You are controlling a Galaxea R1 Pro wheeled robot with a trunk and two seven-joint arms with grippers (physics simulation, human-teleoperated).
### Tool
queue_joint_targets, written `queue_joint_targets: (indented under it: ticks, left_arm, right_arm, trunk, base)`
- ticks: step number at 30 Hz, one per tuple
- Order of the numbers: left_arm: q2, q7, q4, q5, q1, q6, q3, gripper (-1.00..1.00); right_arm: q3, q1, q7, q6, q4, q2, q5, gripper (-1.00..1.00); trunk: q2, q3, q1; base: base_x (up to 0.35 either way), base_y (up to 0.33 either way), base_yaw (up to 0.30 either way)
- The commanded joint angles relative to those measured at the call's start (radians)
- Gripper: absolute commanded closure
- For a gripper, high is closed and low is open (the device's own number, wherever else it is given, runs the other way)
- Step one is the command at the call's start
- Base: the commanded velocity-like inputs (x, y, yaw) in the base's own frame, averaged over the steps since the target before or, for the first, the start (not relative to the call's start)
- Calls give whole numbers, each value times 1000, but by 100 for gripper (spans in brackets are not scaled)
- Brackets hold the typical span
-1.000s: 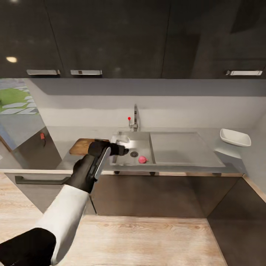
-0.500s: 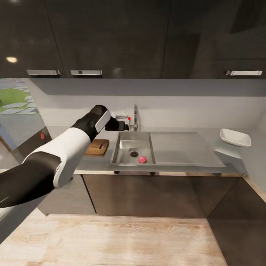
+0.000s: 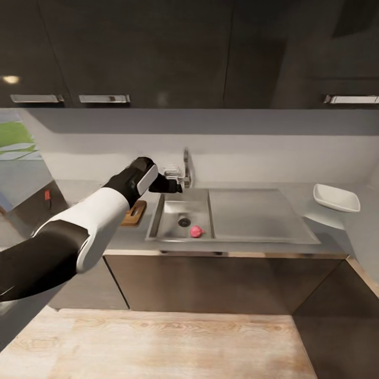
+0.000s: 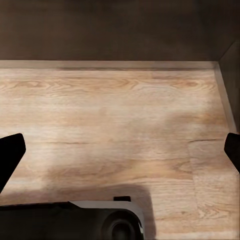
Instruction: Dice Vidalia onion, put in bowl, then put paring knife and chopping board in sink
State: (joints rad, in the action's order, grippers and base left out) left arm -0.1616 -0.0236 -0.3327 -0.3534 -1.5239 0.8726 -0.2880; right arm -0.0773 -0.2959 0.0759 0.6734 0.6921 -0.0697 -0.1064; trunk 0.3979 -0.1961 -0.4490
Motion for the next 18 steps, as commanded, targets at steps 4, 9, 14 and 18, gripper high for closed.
queue_joint_targets:
  ticks: [4, 9, 14, 18]
  left_arm:
    - [0, -2, 0, -7, 42, 1, -8, -100]
    - [1, -2, 0, -5, 92, -1, -8, -100]
    - [3, -2, -2, -4, 125, -5, -9, -100]
    - [5, -2, 0, -4, 140, -62, -10, -100]
  right_arm:
    - [-1, 0, 7, 0, 2, -2, -10, -100]
    - [-1, 0, 7, 0, 2, -1, -10, -100]
    - [-1, 0, 7, 0, 3, -2, -10, -100]
    - [-1, 0, 7, 0, 3, -2, -5, -100]
  trunk:
    - [2, -8, -1]
    - [2, -16, -1]
    - [2, -24, -1]
    - [2, -30, -1]
  base:
    - [221, -230, 0]
    - [182, -223, 0]
    - [58, -76, 0]
    - [8, -10, 0]
